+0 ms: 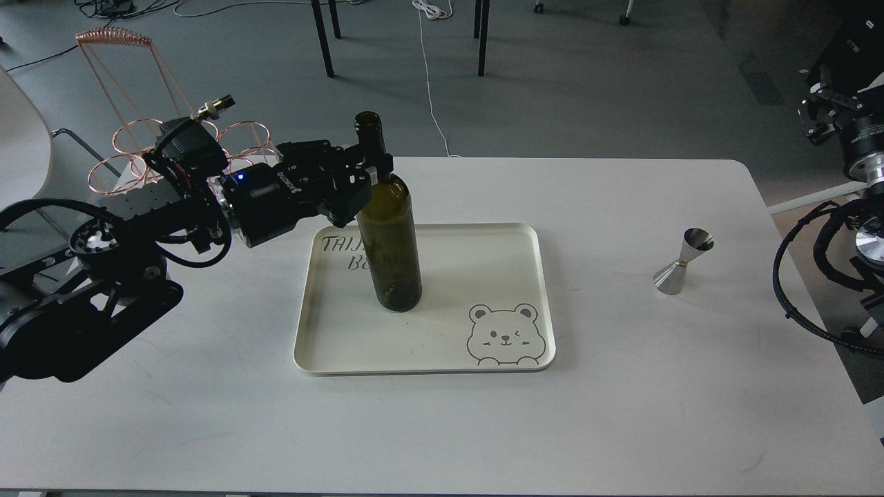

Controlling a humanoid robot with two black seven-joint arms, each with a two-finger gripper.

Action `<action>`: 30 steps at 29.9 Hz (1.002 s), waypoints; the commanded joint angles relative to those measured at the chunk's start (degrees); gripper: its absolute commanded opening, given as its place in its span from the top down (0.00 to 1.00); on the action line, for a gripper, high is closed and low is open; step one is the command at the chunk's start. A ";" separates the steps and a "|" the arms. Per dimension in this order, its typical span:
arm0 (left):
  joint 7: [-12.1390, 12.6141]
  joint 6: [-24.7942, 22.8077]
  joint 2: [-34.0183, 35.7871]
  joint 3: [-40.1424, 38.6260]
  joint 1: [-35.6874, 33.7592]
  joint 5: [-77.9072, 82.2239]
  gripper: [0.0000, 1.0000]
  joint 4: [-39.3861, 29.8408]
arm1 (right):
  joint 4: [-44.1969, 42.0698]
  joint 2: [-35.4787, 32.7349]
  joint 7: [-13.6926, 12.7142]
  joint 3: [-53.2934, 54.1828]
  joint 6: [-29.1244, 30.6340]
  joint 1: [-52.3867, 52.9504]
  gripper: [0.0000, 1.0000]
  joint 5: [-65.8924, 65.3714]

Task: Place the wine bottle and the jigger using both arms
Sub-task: 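Grasp the bottle with the left gripper and lift it, then carry the bottle over the copper wine rack and lower it in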

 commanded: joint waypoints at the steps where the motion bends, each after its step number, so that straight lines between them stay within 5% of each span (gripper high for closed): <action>1: 0.02 0.54 0.04 -0.09 -0.06 0.07 0.79 -0.14 | 0.01 -0.03 0.00 -0.08 0.00 0.05 0.02 0.00; 17: -1.30 5.64 17.61 -0.89 -5.76 -6.25 0.86 -5.24 | -0.08 -1.08 0.00 -0.25 0.00 0.14 0.02 -0.09; 22: -1.65 4.76 19.20 -0.18 -10.77 -8.46 0.86 1.34 | 0.01 -1.17 0.00 -0.61 0.00 0.23 0.02 -0.18; 30: -5.95 3.53 18.76 -0.18 -13.95 -8.46 0.92 13.73 | -0.86 -2.05 0.00 -0.61 0.00 0.14 0.02 -0.18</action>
